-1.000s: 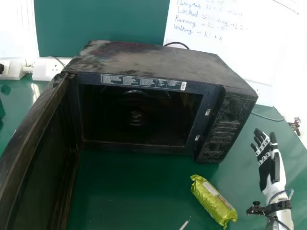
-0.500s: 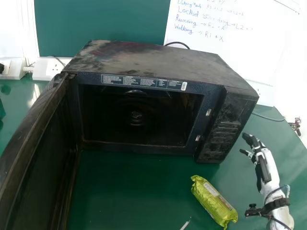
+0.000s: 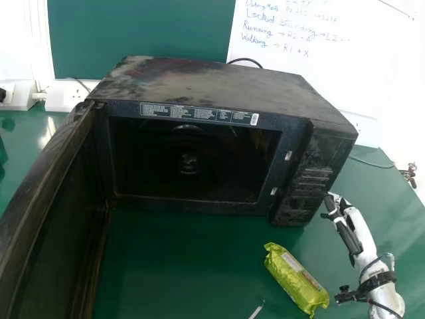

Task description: Put biscuit inside oven

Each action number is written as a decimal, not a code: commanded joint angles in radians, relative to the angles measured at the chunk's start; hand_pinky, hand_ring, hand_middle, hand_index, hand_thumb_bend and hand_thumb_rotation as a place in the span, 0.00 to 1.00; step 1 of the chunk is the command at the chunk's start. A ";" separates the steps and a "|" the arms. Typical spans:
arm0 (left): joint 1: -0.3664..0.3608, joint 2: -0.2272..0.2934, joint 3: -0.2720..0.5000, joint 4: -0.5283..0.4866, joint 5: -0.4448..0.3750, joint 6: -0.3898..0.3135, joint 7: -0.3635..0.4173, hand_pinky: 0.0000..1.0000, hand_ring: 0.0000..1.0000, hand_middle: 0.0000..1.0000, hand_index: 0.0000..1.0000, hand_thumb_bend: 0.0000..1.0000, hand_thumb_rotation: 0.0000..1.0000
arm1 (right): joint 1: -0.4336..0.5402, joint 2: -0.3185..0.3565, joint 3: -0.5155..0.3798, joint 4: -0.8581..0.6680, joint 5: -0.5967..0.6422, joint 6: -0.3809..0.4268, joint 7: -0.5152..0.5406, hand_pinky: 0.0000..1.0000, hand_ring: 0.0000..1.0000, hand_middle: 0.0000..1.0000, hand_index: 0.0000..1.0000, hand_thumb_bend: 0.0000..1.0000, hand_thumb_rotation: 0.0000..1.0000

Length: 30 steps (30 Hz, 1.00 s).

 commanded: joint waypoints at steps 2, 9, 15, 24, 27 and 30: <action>0.012 -0.001 -0.004 -0.004 -0.002 -0.007 -0.007 1.00 1.00 1.00 1.00 0.88 0.82 | 0.016 -0.035 0.016 -0.012 -0.046 -0.026 -0.011 0.79 0.89 0.91 0.87 0.92 0.57; 0.017 -0.005 -0.007 -0.009 -0.005 -0.006 -0.001 1.00 1.00 1.00 1.00 0.88 0.82 | 0.039 -0.073 0.034 -0.025 -0.110 -0.043 -0.002 0.84 0.91 0.91 0.87 0.91 0.53; 0.020 -0.008 -0.009 -0.012 -0.002 -0.008 0.002 1.00 1.00 1.00 1.00 0.88 0.82 | 0.061 -0.119 0.052 -0.017 -0.158 -0.081 0.005 0.80 0.87 0.89 0.85 0.92 0.52; 0.021 -0.012 -0.013 -0.019 -0.002 -0.002 0.008 1.00 1.00 1.00 1.00 0.88 0.82 | 0.106 -0.173 0.079 -0.062 -0.183 -0.060 0.060 0.85 0.89 0.90 0.86 0.93 0.51; 0.023 -0.015 -0.016 -0.026 0.000 0.002 0.017 1.00 1.00 1.00 1.00 0.88 0.81 | 0.128 -0.179 0.082 -0.073 -0.185 -0.077 0.071 0.85 0.89 0.91 0.87 0.93 0.51; 0.022 -0.016 -0.019 -0.028 0.000 -0.004 0.013 1.00 1.00 1.00 1.00 0.88 0.81 | 0.150 -0.183 0.083 -0.097 -0.192 -0.064 0.082 0.87 0.90 0.91 0.87 0.92 0.50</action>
